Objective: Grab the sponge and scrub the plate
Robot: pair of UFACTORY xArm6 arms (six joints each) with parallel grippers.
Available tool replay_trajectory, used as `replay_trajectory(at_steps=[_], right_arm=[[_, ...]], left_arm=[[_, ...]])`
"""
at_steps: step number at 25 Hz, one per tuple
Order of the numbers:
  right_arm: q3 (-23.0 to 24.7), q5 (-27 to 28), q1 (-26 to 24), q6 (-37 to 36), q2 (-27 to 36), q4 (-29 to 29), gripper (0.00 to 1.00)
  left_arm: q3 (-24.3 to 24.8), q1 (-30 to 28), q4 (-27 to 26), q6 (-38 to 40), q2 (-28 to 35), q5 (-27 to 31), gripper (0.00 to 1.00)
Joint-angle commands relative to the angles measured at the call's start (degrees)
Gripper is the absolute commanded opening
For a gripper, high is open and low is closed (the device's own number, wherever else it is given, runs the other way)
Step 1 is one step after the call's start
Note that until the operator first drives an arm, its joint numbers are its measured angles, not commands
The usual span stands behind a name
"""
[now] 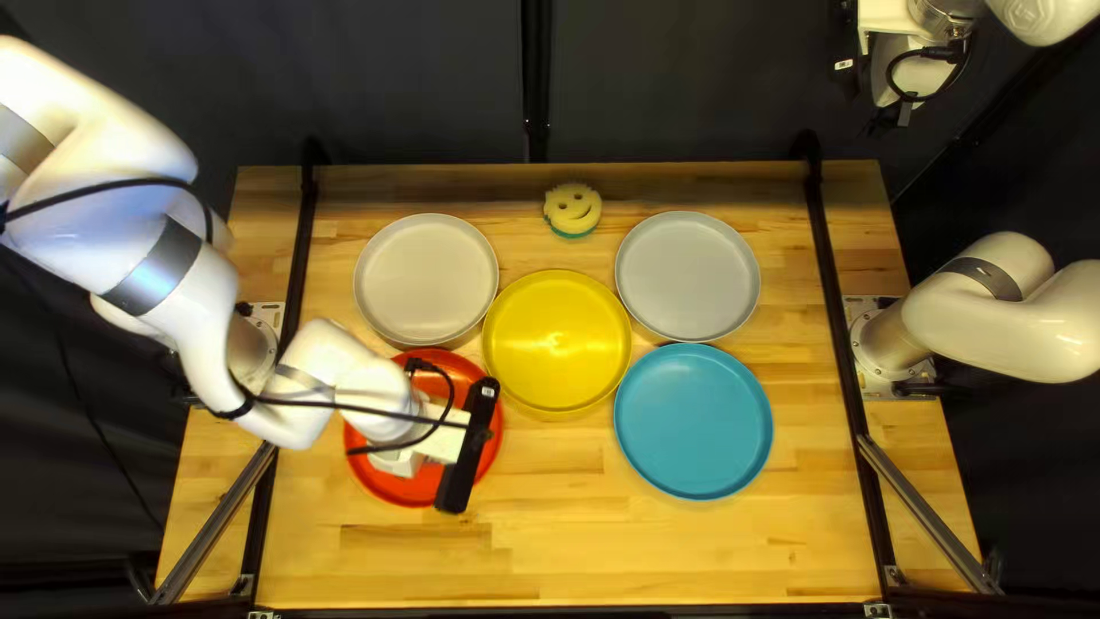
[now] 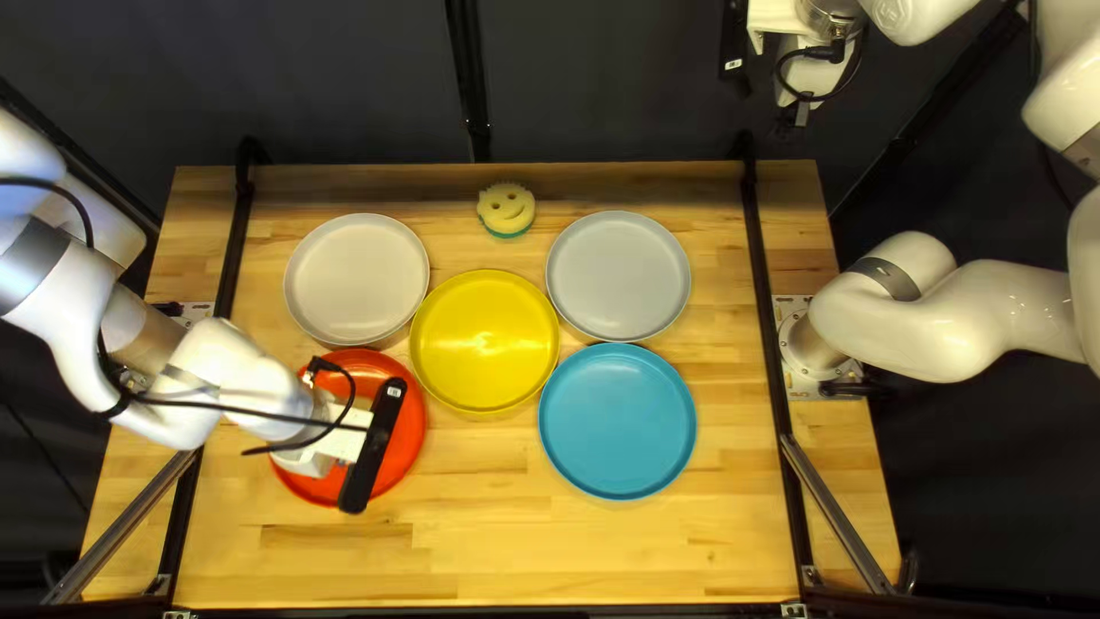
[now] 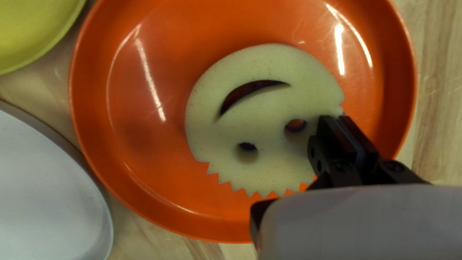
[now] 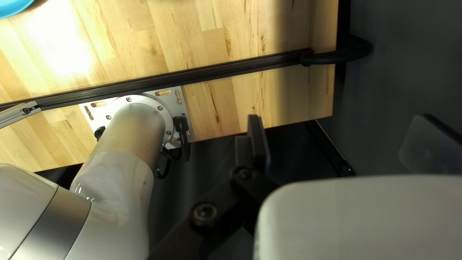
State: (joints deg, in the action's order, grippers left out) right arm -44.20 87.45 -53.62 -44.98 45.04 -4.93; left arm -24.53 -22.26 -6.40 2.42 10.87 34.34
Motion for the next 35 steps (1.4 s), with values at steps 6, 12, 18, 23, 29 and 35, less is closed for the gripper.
replay_trajectory(at_steps=[6, 12, 18, 23, 29, 35], right_arm=[[0.00, 0.00, 0.00, 0.00, 0.00, 0.00, 1.00], [0.00, 0.00, 0.00, 0.00, 0.00, 0.00, 1.00], [0.00, 0.00, 0.00, 0.00, 0.00, 0.00, 1.00], [0.00, 0.00, 0.00, 0.00, 0.00, 0.00, 1.00], [0.00, 0.00, 0.00, 0.00, 0.00, 0.00, 1.00], [0.00, 0.00, 0.00, 0.00, 0.00, 0.00, 1.00]], left_arm=[[1.79, 1.09, -0.94, -1.30, 1.40, -1.06, 0.00], [0.37, -3.40, -2.69, 1.88, -0.38, -1.67, 0.00], [-1.92, -7.95, -3.56, 6.41, -1.99, -1.73, 0.00], [-3.16, -11.55, -3.81, 10.78, -2.43, -1.16, 0.00], [-1.86, -12.61, -5.28, 11.56, -1.71, -1.67, 0.00], [1.96, -10.39, -7.07, 8.50, 0.28, -3.22, 0.00]])
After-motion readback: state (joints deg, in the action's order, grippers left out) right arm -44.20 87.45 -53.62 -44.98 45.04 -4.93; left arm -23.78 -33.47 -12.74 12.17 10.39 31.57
